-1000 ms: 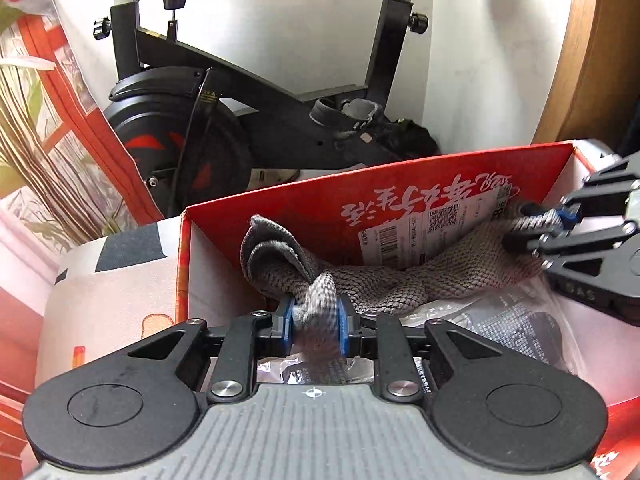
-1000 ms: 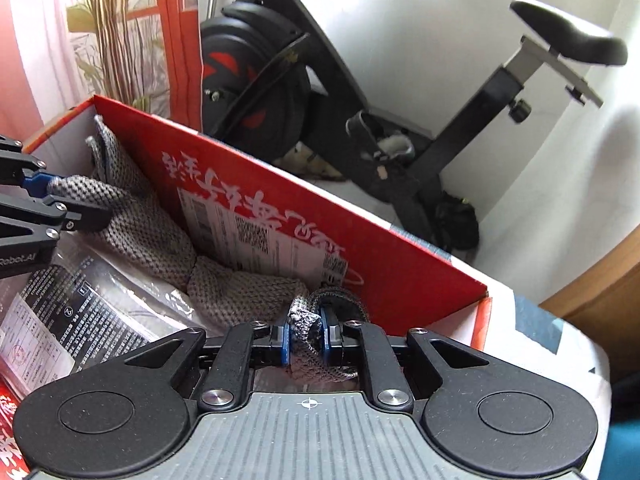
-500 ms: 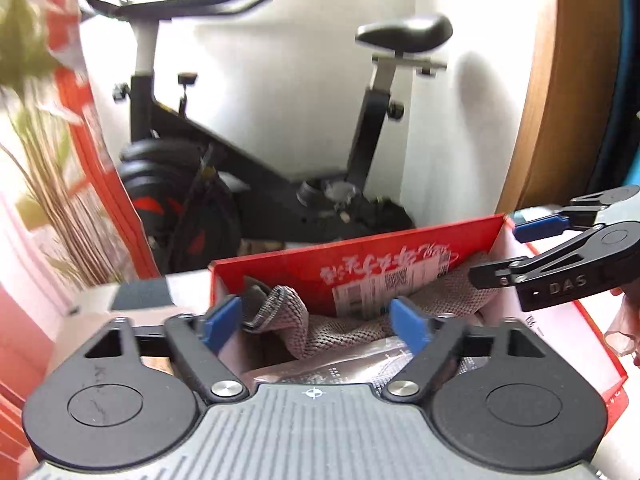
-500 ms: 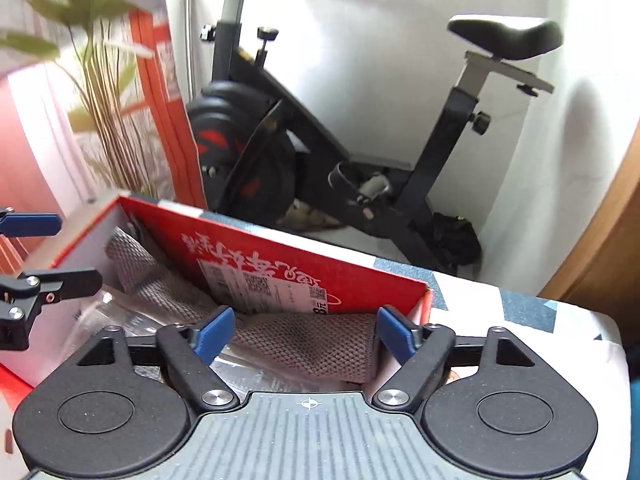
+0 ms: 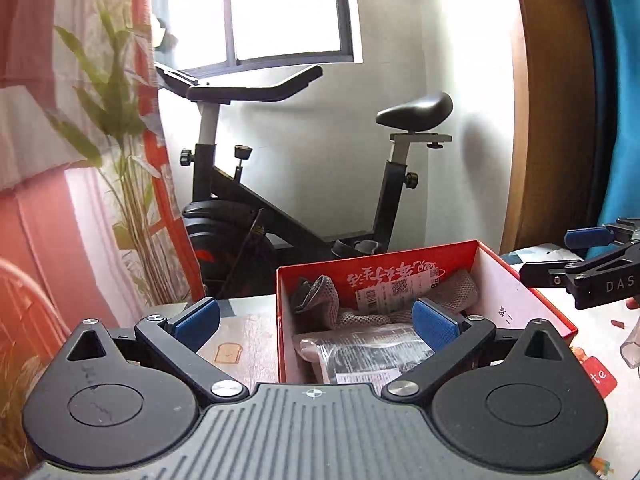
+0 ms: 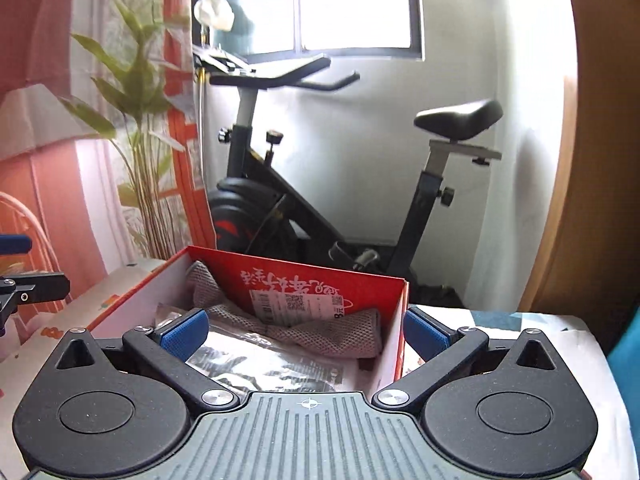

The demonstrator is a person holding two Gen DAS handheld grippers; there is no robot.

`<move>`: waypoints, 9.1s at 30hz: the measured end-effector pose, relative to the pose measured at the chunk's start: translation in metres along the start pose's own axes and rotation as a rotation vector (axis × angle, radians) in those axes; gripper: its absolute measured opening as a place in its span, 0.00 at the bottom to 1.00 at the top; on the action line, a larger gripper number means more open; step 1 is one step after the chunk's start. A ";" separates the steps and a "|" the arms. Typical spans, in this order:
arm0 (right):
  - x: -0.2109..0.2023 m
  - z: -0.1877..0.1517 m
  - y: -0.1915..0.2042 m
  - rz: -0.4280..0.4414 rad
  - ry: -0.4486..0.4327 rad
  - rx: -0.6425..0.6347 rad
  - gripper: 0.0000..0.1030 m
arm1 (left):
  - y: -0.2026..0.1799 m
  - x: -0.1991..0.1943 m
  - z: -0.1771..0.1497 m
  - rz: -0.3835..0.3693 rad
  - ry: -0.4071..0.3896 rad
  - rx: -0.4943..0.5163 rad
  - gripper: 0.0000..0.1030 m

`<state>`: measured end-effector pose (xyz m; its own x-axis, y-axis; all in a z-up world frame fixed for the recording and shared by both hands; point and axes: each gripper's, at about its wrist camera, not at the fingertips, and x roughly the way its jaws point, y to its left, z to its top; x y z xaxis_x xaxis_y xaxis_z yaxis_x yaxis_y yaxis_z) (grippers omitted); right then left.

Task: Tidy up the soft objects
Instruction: 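Open both tools to release the grey towel in the box, then lower the left tool onto the black cloth item and close on it, then lift the black cloth with the left tool while the right tool grips it, carry toward box, then open both tools to release the black cloth inside the red box, then move both tools back down to the clear plastic bag on the table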

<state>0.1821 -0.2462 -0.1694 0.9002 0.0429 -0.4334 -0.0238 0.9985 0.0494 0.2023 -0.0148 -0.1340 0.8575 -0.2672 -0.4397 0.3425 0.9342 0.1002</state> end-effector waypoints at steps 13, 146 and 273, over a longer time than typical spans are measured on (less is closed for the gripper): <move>-0.093 -0.087 0.027 -0.002 -0.127 -0.014 1.00 | 0.003 -0.077 -0.084 -0.023 -0.010 -0.128 1.00; -0.069 -0.149 0.030 0.217 0.055 0.068 0.24 | 0.001 -0.041 -0.133 -0.212 0.135 -0.319 0.12; -0.021 -0.195 0.018 0.091 0.393 0.071 1.00 | -0.023 -0.021 -0.163 -0.138 0.283 -0.237 0.98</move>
<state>0.0780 -0.2228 -0.3347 0.6605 0.1549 -0.7347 -0.0532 0.9857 0.1600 0.1142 0.0082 -0.2730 0.6588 -0.3489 -0.6665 0.3202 0.9317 -0.1712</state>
